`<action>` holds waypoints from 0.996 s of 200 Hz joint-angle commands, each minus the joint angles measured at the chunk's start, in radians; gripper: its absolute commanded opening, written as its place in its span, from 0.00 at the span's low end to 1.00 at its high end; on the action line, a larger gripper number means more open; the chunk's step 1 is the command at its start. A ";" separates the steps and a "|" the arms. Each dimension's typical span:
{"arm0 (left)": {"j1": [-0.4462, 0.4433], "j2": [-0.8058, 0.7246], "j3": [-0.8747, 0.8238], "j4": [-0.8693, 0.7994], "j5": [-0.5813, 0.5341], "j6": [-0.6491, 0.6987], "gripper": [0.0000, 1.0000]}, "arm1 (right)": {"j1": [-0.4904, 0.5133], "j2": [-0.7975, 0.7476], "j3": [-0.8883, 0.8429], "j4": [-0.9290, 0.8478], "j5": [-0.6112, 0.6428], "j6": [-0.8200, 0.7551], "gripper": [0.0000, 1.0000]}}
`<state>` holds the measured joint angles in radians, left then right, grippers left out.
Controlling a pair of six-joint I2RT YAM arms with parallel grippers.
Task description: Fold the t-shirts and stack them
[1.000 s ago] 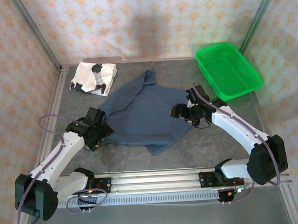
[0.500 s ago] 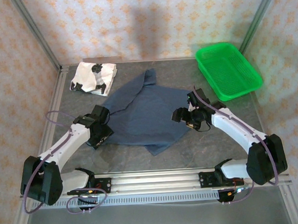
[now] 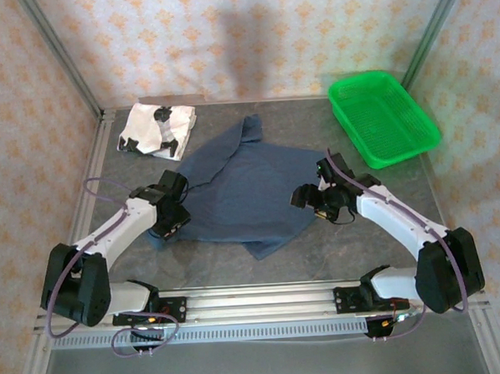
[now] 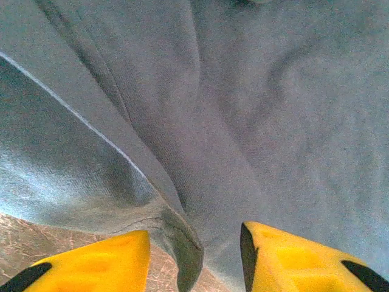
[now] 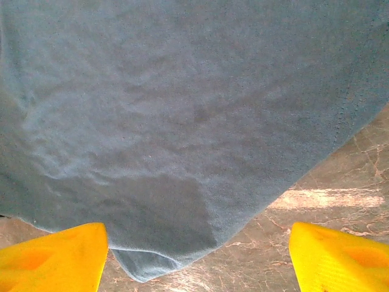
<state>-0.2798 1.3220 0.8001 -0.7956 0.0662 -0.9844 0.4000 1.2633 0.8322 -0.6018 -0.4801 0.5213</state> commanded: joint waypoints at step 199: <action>0.025 -0.341 0.269 -0.149 -0.009 0.207 0.00 | 0.058 0.367 0.101 0.116 0.245 0.167 0.12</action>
<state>-0.2592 1.0096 1.0561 -0.8940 0.0704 -0.8112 0.4622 1.6012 0.8730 -0.5579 -0.3672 0.6991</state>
